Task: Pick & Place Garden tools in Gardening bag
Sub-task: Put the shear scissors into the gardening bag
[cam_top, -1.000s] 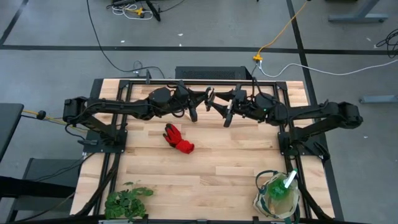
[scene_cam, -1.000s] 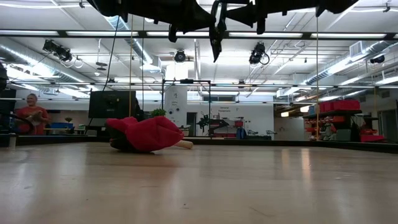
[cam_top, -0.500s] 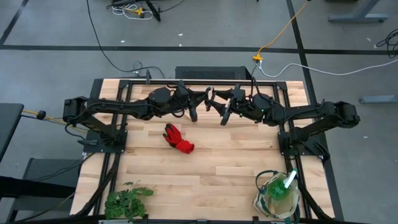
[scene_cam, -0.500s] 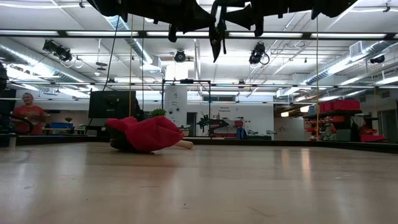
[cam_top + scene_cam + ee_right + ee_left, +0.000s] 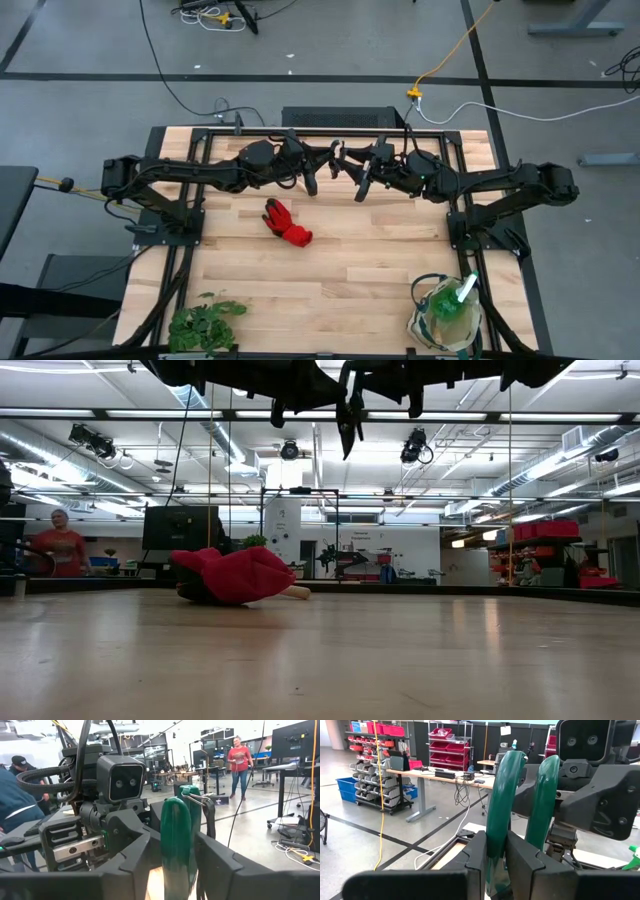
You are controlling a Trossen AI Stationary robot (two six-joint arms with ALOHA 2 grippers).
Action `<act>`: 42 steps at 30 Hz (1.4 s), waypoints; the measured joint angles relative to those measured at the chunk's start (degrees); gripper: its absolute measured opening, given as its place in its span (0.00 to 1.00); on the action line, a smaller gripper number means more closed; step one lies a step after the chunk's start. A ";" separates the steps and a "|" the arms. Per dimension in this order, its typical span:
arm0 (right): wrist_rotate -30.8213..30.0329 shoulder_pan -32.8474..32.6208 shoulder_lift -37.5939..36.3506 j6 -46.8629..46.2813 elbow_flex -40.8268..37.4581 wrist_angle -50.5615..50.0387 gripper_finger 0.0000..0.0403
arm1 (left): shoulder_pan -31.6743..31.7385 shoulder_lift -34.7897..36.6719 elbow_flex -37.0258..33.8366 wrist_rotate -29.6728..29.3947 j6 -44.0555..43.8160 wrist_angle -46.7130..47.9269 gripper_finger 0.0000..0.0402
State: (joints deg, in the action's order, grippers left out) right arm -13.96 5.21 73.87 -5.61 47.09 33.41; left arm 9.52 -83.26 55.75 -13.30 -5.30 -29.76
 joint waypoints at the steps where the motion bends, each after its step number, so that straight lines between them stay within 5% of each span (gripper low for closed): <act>1: 0.00 0.00 0.00 0.00 0.00 0.00 0.36 | 0.00 0.00 0.00 0.00 0.00 0.00 0.14; 15: 0.02 0.00 0.00 0.09 0.00 0.00 0.22 | -0.02 0.00 0.02 0.00 0.00 0.00 0.14; 29: 0.21 0.00 0.00 0.15 0.00 0.00 0.20 | -0.02 0.02 0.02 0.00 0.02 -0.02 0.14; 42: 1.71 -0.02 0.00 0.28 0.02 -0.13 0.20 | -0.37 0.04 0.07 0.04 0.24 -0.17 0.28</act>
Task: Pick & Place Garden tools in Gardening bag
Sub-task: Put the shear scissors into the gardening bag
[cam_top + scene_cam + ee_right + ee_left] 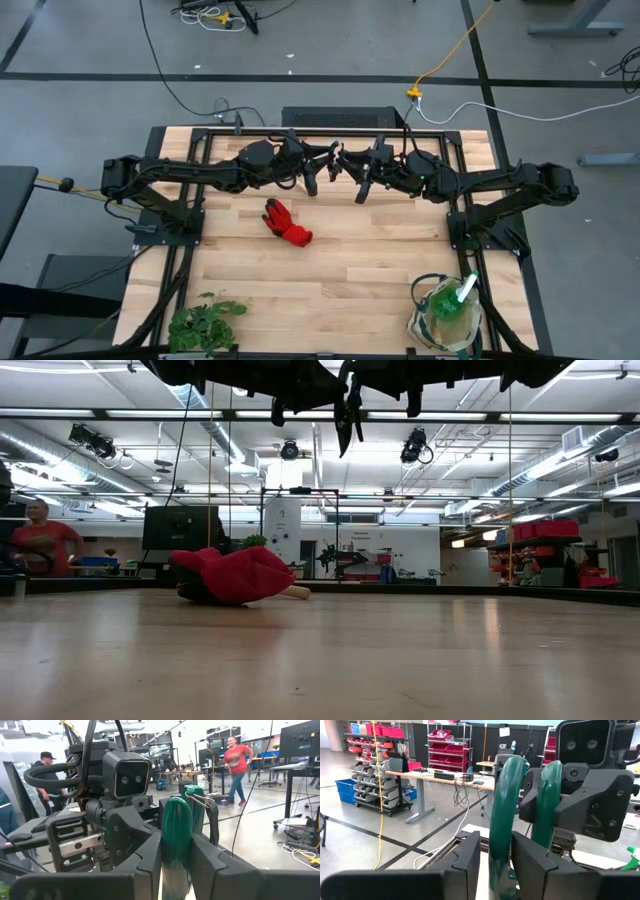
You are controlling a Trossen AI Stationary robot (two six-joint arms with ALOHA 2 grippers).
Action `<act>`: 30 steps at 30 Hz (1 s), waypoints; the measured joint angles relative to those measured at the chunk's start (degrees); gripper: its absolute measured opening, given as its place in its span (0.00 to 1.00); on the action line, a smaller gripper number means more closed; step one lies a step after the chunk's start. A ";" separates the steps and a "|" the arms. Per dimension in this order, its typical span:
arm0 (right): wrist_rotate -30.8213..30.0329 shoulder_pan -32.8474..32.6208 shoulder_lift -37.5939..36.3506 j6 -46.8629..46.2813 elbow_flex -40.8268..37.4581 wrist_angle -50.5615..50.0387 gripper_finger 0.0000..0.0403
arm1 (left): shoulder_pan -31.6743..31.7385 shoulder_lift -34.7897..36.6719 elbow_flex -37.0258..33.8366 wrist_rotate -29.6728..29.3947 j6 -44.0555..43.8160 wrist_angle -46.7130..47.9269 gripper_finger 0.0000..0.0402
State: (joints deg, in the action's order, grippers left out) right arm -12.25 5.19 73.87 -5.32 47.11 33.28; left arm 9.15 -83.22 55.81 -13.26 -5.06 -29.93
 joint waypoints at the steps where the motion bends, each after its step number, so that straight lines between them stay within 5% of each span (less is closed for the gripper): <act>1: -0.01 0.00 0.00 0.00 0.00 0.01 0.20 | -0.07 0.00 0.00 0.00 0.19 0.02 0.29; 30: 1.17 0.00 0.00 0.16 0.07 0.64 0.20 | -1.42 2.79 -0.02 0.90 1.65 4.01 0.32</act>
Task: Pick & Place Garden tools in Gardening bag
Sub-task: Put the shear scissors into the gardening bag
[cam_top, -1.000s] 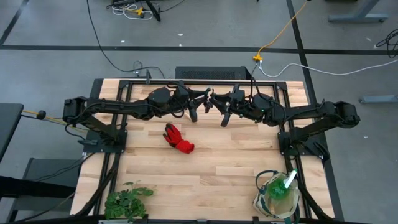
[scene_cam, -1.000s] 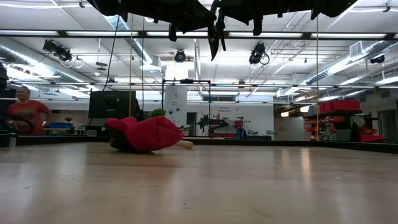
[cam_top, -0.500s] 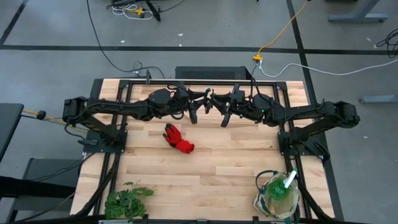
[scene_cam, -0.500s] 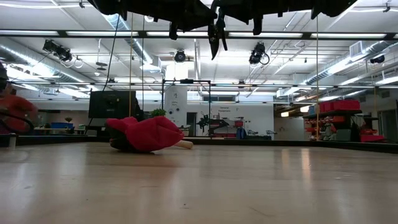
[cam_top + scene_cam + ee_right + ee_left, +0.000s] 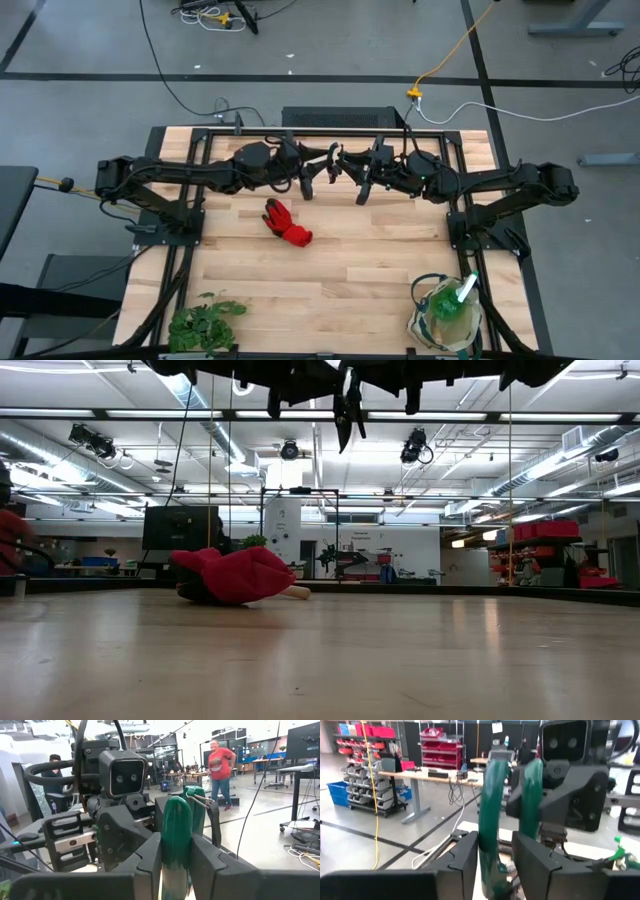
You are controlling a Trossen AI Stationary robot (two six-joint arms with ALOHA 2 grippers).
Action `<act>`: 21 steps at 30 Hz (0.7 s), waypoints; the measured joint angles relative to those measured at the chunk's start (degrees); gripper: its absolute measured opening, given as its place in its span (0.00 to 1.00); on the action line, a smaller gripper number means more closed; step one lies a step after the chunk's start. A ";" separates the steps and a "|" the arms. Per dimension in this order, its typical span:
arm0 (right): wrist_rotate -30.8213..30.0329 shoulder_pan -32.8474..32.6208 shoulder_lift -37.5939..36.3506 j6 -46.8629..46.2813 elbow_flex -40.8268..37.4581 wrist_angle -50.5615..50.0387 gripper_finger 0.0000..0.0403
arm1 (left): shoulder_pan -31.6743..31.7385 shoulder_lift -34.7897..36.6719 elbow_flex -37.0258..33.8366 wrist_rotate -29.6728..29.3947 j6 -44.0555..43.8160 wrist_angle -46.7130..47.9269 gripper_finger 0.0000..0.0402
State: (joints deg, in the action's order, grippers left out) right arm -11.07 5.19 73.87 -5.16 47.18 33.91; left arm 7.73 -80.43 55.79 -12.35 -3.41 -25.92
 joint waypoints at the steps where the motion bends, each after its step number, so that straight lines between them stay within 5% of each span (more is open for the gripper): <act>1: 0.00 0.00 0.00 0.08 0.00 -0.12 0.20 | 0.00 0.14 0.00 -0.01 -0.01 0.73 0.34; 10: 0.00 0.00 -0.20 0.18 0.00 -0.16 0.20 | 0.02 3.60 -0.02 0.04 -0.64 7.08 0.48; 21: 0.12 0.00 -5.42 1.62 0.00 -4.90 0.20 | 0.02 13.87 0.00 0.50 -2.00 16.19 0.44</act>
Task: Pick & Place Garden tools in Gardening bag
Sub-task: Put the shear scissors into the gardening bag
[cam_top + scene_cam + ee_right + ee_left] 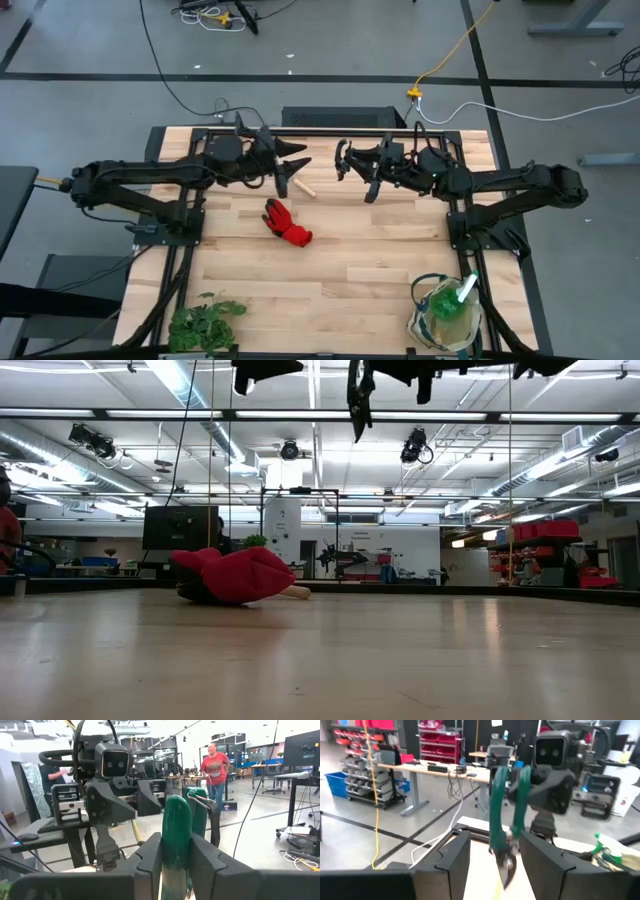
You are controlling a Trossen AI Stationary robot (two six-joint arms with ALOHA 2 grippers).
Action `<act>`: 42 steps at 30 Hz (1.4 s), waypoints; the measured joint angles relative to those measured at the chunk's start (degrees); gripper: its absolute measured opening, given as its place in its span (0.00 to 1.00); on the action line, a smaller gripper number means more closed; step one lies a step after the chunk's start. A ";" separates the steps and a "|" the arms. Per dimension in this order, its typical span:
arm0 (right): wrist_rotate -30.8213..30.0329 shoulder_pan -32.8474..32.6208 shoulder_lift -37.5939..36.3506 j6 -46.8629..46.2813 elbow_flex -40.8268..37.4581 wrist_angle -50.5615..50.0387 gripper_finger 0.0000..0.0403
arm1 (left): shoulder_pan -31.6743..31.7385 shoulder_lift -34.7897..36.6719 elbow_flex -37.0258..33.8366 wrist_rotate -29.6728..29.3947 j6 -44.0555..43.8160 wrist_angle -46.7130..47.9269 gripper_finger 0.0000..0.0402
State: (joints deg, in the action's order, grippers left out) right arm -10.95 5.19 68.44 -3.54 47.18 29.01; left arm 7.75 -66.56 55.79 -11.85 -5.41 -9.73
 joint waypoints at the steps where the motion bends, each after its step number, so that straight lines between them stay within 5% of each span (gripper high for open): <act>1: -0.01 0.00 -0.75 0.03 0.00 -0.71 0.20 | 0.00 0.96 -0.05 0.16 0.00 0.73 0.43; 27: 3.58 -0.02 -16.85 1.11 -0.02 -19.91 0.20 | -0.02 10.13 -0.04 5.06 -1.91 6.64 0.42; 34: 10.41 -0.49 -17.55 1.09 -0.02 -20.57 0.18 | -0.02 10.11 -0.04 9.47 -2.60 7.17 0.29; 42: 10.46 -4.46 -17.55 1.11 -0.04 -20.70 0.11 | -0.02 10.11 -0.04 13.68 -4.63 7.17 0.14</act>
State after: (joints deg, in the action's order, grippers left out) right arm -0.49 0.74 50.89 -2.44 47.13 8.31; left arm 7.73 -56.45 55.75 1.83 -10.04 -2.57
